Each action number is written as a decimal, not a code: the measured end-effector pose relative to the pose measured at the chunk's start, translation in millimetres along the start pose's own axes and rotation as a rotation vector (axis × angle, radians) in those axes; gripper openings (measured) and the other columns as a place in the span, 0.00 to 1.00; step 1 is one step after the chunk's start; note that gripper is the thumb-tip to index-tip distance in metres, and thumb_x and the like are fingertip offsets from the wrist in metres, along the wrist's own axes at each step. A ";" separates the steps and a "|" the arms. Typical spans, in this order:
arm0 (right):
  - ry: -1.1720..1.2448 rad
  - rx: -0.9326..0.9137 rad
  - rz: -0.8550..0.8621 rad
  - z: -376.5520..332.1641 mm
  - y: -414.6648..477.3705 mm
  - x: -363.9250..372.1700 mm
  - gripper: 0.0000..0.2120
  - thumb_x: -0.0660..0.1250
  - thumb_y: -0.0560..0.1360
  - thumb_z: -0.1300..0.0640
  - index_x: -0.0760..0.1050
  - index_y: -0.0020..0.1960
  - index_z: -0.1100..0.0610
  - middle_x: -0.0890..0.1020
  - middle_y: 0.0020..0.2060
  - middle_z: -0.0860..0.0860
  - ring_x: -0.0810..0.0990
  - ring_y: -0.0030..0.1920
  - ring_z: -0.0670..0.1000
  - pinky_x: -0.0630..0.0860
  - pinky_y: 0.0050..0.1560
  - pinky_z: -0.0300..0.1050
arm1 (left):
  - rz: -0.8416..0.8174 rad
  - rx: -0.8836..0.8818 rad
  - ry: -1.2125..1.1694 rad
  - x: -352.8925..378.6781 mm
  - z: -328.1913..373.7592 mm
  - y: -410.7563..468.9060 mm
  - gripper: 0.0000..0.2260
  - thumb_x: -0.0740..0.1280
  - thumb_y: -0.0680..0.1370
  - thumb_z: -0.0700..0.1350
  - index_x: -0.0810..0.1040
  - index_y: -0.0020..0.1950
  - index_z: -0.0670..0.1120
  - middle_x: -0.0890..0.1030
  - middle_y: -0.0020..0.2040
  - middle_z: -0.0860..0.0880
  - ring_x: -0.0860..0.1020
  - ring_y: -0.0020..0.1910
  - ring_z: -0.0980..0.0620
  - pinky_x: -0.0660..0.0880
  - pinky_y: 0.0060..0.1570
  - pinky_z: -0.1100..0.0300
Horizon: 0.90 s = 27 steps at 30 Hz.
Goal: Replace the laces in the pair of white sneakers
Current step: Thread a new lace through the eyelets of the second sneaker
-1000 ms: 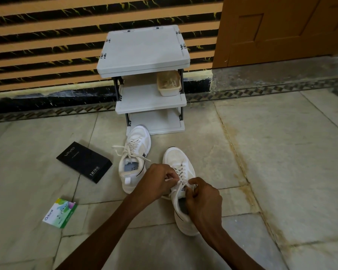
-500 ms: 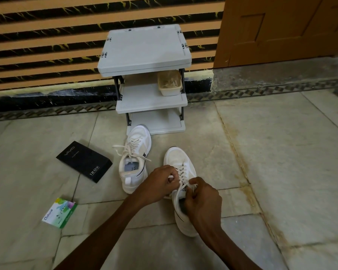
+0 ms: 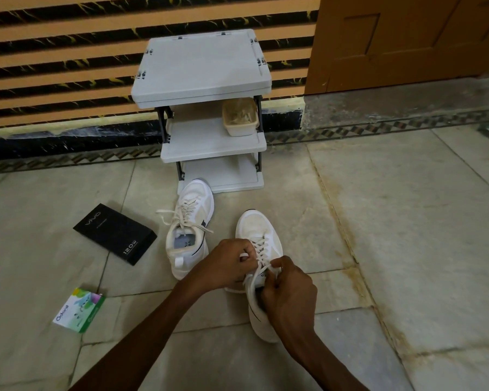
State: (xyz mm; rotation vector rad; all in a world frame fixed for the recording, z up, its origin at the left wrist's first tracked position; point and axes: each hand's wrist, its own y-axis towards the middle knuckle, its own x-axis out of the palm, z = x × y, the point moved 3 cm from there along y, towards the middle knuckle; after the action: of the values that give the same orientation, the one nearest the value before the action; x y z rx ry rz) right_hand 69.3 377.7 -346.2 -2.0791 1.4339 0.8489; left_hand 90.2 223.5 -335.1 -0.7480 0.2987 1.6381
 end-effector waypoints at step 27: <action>0.004 0.015 0.008 -4.0 1.5 -2.2 0.08 0.68 0.76 0.52 0.79 0.53 0.54 0.84 0.41 0.49 0.76 0.37 0.44 0.65 0.39 0.30 | 0.008 0.006 0.154 3.1 -7.0 12.8 0.04 0.68 0.75 0.42 0.78 0.46 0.42 0.79 0.47 0.47 0.78 0.46 0.51 0.76 0.50 0.50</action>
State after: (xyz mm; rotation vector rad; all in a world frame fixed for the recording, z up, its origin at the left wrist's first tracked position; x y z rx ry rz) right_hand 68.2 375.9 -341.9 -2.0663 1.4476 0.8350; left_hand 80.0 219.1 -345.0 -0.8706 0.4168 1.5898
